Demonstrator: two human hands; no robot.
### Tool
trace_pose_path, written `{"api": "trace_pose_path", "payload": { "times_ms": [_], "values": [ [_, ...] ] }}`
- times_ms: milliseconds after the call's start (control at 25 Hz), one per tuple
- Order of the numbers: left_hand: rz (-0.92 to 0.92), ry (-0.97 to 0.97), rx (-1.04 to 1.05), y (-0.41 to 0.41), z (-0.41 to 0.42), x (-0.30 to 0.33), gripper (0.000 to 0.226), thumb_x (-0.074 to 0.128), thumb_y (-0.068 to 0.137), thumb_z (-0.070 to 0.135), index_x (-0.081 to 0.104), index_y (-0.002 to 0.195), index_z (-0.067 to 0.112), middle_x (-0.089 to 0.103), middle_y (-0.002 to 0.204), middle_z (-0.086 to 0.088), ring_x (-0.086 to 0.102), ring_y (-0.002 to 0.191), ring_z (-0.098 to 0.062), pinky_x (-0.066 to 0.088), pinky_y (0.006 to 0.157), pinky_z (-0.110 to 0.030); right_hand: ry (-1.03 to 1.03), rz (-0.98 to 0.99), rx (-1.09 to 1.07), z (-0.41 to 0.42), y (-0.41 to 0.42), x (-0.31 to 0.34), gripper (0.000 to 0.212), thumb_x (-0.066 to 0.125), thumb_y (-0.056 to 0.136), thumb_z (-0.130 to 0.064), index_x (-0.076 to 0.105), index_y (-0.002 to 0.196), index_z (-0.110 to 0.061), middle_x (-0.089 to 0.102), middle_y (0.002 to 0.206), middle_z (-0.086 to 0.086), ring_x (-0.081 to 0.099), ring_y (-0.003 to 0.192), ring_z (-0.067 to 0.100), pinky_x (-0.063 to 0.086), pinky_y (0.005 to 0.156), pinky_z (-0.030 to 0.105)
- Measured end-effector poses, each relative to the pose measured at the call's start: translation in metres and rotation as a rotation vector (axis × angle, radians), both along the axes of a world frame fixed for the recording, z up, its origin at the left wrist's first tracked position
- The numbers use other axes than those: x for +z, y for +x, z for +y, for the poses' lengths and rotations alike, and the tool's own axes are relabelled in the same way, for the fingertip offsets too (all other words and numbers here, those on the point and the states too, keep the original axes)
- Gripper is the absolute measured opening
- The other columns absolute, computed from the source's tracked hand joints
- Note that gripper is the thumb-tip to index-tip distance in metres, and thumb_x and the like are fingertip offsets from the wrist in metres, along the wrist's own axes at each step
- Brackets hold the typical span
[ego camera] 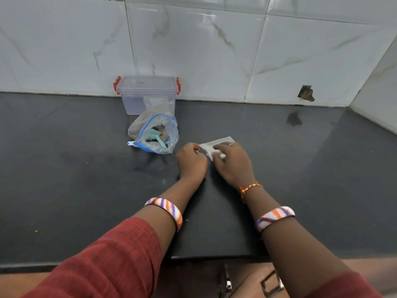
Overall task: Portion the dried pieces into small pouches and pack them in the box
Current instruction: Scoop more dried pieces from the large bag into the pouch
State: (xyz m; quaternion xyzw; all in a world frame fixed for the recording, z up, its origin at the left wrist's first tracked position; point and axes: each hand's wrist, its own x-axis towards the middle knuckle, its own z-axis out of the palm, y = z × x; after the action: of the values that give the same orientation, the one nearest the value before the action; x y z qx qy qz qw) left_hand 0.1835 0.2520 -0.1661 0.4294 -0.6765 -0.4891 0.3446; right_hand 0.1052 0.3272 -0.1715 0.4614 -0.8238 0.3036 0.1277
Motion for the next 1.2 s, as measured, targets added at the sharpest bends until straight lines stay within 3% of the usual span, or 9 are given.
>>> {"api": "trace_pose_path", "payload": {
  "times_ms": [120,200,280,360,480,800,1000,1160,1200],
  "values": [
    [-0.008,-0.027,-0.019,-0.001,-0.002,-0.005,0.019,0.048,0.086,0.001,0.063,0.096,0.007,0.067,0.098,-0.016,0.067,0.087,-0.034,0.057,0.078,-0.047,0.081,-0.042,-0.042,-0.009,0.001,-0.001,0.024,0.055,0.084,-0.020,0.072,0.084,-0.003,0.070,0.092,0.012,0.060,0.090,0.028,0.045,0.076,0.033],
    [0.011,-0.020,-0.030,-0.001,-0.002,-0.004,0.003,0.059,0.085,0.011,0.060,0.087,0.012,0.069,0.092,-0.015,0.068,0.083,-0.032,0.057,0.076,-0.047,-0.115,-0.231,-0.073,-0.006,-0.003,0.001,0.018,0.059,0.082,-0.012,0.075,0.083,-0.003,0.074,0.090,0.011,0.064,0.086,0.023,0.044,0.075,0.024],
    [-0.004,-0.035,-0.053,-0.001,-0.001,-0.001,0.011,0.066,0.082,0.022,0.063,0.080,0.011,0.070,0.082,-0.013,0.068,0.076,-0.031,0.058,0.073,-0.045,-0.301,-0.461,-0.041,0.001,-0.005,0.002,0.015,0.065,0.082,-0.010,0.076,0.088,-0.002,0.075,0.089,0.010,0.064,0.079,0.014,0.044,0.067,0.012],
    [0.004,-0.047,-0.091,0.000,0.002,0.001,0.020,0.066,0.083,0.027,0.068,0.075,0.008,0.071,0.075,-0.012,0.068,0.072,-0.029,0.058,0.070,-0.044,-0.349,-0.576,0.027,0.003,-0.003,0.003,0.015,0.066,0.082,-0.011,0.076,0.090,-0.002,0.074,0.088,0.009,0.063,0.077,0.008,0.047,0.070,0.015],
    [0.049,-0.054,-0.132,0.005,0.005,0.003,0.026,0.062,0.087,0.028,0.071,0.077,0.006,0.072,0.075,-0.012,0.068,0.065,-0.026,0.058,0.064,-0.037,-0.321,-0.552,0.074,0.003,-0.002,0.003,0.016,0.063,0.083,-0.009,0.076,0.081,-0.001,0.072,0.080,-0.001,0.063,0.071,-0.006,0.048,0.086,0.029],
    [0.066,-0.060,-0.164,0.009,0.005,0.004,0.020,0.057,0.090,0.019,0.070,0.081,0.005,0.070,0.074,-0.012,0.061,0.055,-0.018,0.048,0.048,-0.024,-0.323,-0.575,0.121,0.004,-0.002,0.004,0.010,0.069,0.079,-0.009,0.076,0.079,-0.002,0.069,0.071,0.004,0.061,0.068,0.005,0.049,0.068,0.020],
    [0.131,-0.033,-0.128,0.006,0.006,0.001,0.021,0.055,0.087,0.009,0.066,0.071,0.001,0.063,0.061,-0.004,0.053,0.046,-0.012,0.041,0.044,-0.020,-0.567,-0.665,-0.034,0.001,-0.007,0.002,0.027,0.063,0.078,0.000,0.060,0.052,-0.005,0.046,0.042,-0.012,0.041,0.040,-0.002,0.039,0.051,0.011],
    [0.201,-0.071,-0.205,0.005,0.007,-0.001,0.011,0.066,0.082,0.017,0.063,0.089,0.009,0.063,0.081,-0.002,0.058,0.066,-0.014,0.047,0.055,-0.029,-0.664,-0.721,-0.054,0.003,-0.008,0.005,0.032,0.063,0.079,0.000,0.055,0.049,-0.010,0.039,0.035,-0.015,0.034,0.038,-0.002,0.033,0.045,0.009],
    [0.179,-0.108,-0.250,0.005,0.008,-0.001,0.031,0.072,0.078,0.023,0.059,0.103,0.013,0.061,0.099,-0.001,0.057,0.081,-0.013,0.051,0.064,-0.032,-0.678,-0.744,-0.045,0.004,-0.007,0.007,0.030,0.062,0.078,0.001,0.055,0.050,-0.008,0.038,0.034,-0.015,0.033,0.038,-0.002,0.031,0.044,0.011]
  ]
}}
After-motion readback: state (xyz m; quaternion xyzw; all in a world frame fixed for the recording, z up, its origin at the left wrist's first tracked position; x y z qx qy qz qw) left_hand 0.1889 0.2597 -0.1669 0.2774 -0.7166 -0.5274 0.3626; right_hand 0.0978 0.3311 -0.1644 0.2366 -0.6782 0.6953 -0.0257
